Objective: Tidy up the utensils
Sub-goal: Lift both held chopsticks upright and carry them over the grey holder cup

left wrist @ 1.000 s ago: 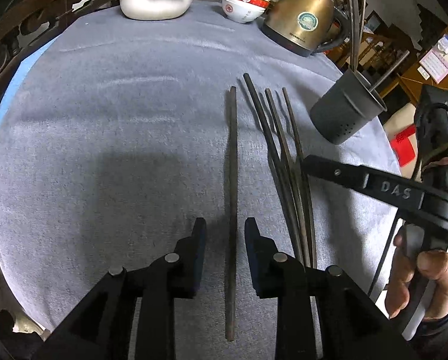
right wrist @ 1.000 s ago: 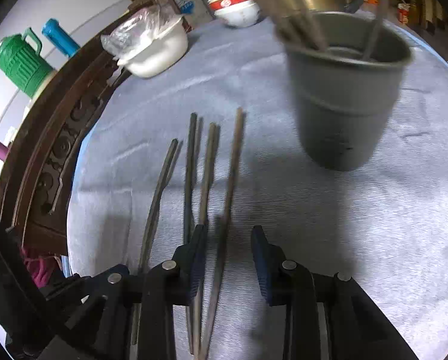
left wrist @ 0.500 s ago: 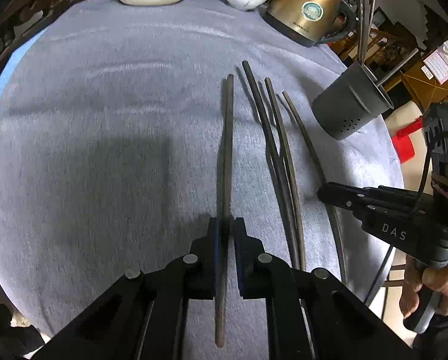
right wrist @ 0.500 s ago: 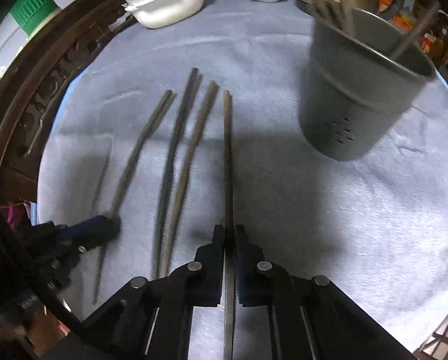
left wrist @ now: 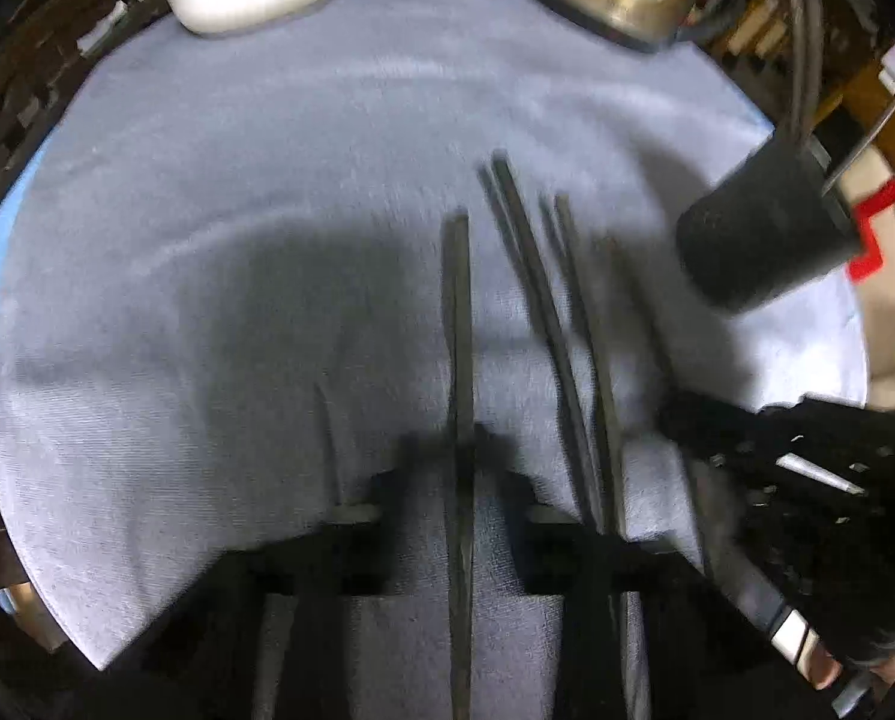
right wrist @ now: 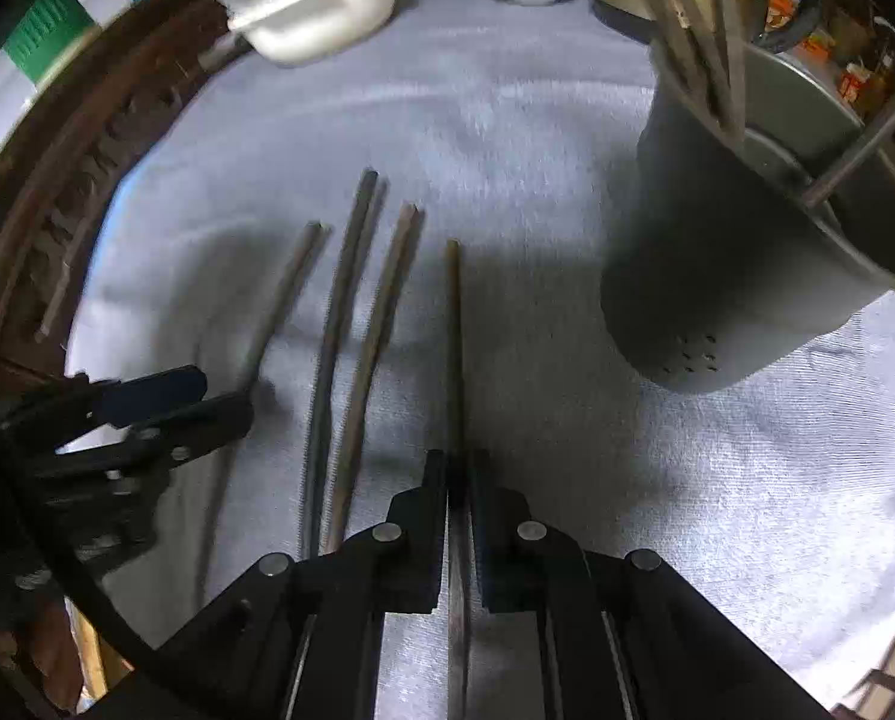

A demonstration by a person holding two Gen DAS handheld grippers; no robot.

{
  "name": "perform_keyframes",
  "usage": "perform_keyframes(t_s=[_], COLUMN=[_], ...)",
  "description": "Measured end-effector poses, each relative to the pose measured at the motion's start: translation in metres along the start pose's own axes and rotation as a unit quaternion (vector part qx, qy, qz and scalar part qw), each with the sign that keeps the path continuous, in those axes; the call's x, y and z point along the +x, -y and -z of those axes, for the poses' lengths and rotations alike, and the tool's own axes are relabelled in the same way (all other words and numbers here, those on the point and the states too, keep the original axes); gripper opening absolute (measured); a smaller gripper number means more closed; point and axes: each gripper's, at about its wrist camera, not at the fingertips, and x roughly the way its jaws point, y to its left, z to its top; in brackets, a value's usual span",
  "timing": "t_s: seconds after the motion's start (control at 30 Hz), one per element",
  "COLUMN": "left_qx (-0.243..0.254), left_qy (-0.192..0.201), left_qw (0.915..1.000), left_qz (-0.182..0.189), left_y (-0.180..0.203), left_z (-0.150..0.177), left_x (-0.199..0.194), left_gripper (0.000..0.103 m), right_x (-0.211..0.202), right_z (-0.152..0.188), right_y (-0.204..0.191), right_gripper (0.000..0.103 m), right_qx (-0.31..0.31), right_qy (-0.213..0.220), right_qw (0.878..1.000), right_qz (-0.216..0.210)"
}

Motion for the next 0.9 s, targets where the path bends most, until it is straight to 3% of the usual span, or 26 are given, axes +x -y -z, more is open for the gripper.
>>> perform_keyframes(t_s=[0.17, 0.27, 0.4, 0.47, 0.5, 0.57, 0.67, 0.73, 0.83, 0.9], left_qx=[-0.002, 0.0, 0.0, 0.01, 0.016, 0.024, 0.008, -0.01, -0.026, -0.038], left_qy=[-0.023, -0.044, -0.06, -0.063, -0.063, -0.062, -0.065, -0.05, 0.002, 0.064], left_qw=[0.9996, 0.9988, 0.998, 0.9979, 0.9979, 0.9978, 0.9975, 0.9976, 0.9976, 0.9942], left_qz=[0.019, 0.022, 0.018, 0.009, 0.002, -0.001, 0.026, 0.047, 0.064, 0.077], left_y=[-0.01, -0.012, -0.006, -0.003, -0.001, 0.002, -0.007, -0.02, -0.027, -0.031], left_z=[0.01, 0.008, -0.012, -0.019, -0.021, -0.018, -0.018, -0.012, -0.004, 0.0], left_x=[-0.002, -0.002, 0.006, 0.007, 0.008, 0.008, 0.005, -0.005, -0.029, -0.054], left_gripper=[0.005, 0.006, 0.025, 0.024, 0.007, 0.005, 0.005, 0.005, 0.005, 0.005], right_x=[-0.003, -0.003, 0.004, 0.01, 0.012, 0.014, 0.017, 0.014, -0.007, -0.028], right_z=[0.011, 0.013, 0.005, -0.009, -0.013, -0.019, -0.024, -0.021, -0.01, -0.001], right_y=[0.005, 0.015, 0.022, 0.022, 0.024, 0.021, 0.01, 0.009, 0.011, 0.013], right_gripper=[0.008, 0.009, 0.01, 0.01, 0.01, 0.007, 0.006, 0.006, 0.006, 0.006], right_qx=[-0.037, -0.034, -0.034, -0.027, -0.026, -0.039, -0.064, -0.06, -0.042, -0.026], right_qy=[-0.026, -0.042, -0.058, -0.067, -0.072, -0.079, -0.077, -0.064, -0.014, 0.037], right_qw=[0.999, 0.999, 0.998, 0.997, 0.997, 0.996, 0.995, 0.996, 0.999, 0.998], right_qz=[0.017, 0.006, 0.011, 0.005, 0.003, 0.012, 0.025, 0.011, -0.014, -0.033])
